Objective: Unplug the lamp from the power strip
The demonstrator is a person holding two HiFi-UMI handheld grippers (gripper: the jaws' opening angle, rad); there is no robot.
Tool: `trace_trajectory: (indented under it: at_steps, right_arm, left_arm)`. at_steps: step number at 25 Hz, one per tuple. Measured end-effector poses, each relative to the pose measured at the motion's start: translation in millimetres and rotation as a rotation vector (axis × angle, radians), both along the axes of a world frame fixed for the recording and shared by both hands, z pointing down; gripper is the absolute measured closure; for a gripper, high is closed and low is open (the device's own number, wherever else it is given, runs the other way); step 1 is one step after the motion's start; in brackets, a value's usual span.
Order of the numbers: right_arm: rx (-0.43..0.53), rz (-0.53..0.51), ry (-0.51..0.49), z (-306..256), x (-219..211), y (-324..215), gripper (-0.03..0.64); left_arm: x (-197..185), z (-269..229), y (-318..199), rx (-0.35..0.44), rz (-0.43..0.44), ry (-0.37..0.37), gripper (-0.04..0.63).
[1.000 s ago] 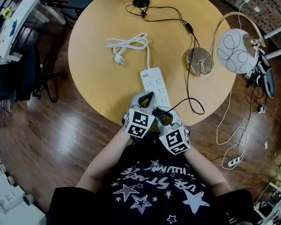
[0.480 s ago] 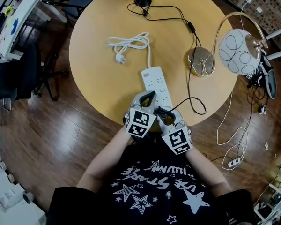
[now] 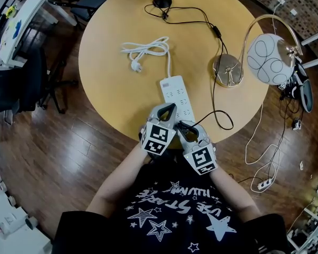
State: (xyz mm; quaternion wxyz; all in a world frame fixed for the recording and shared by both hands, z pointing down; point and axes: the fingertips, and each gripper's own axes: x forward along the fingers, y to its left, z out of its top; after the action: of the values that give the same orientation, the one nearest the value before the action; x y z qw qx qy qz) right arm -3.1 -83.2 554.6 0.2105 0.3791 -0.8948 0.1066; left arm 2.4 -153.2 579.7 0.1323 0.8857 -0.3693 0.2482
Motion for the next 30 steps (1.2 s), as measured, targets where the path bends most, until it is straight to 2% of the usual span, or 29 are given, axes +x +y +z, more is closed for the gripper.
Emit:
trace_trajectory:
  at_steps: [6, 21, 25, 28, 30]
  right_arm:
    - [-0.003, -0.029, -0.006, -2, -1, 1, 0.543]
    - [-0.005, -0.013, -0.067, -5, 2, -2, 0.543]
    - [0.035, -0.020, -0.104, -21, -4, -1, 0.545]
    - [0.065, -0.052, -0.076, -29, -12, -1, 0.545]
    - [0.071, -0.033, -0.083, -31, -5, -3, 0.545]
  left_arm:
    - [0, 0, 1, 0.013, 0.011, 0.001, 0.591]
    - [1, 1, 0, 0.018, 0.019, -0.002, 0.591]
    - [0, 0, 0, 0.021, 0.017, 0.000, 0.591]
    - [-1, 0, -1, 0.015, 0.011, 0.010, 0.591]
    - [-1, 0, -1, 0.014, 0.012, 0.008, 0.591]
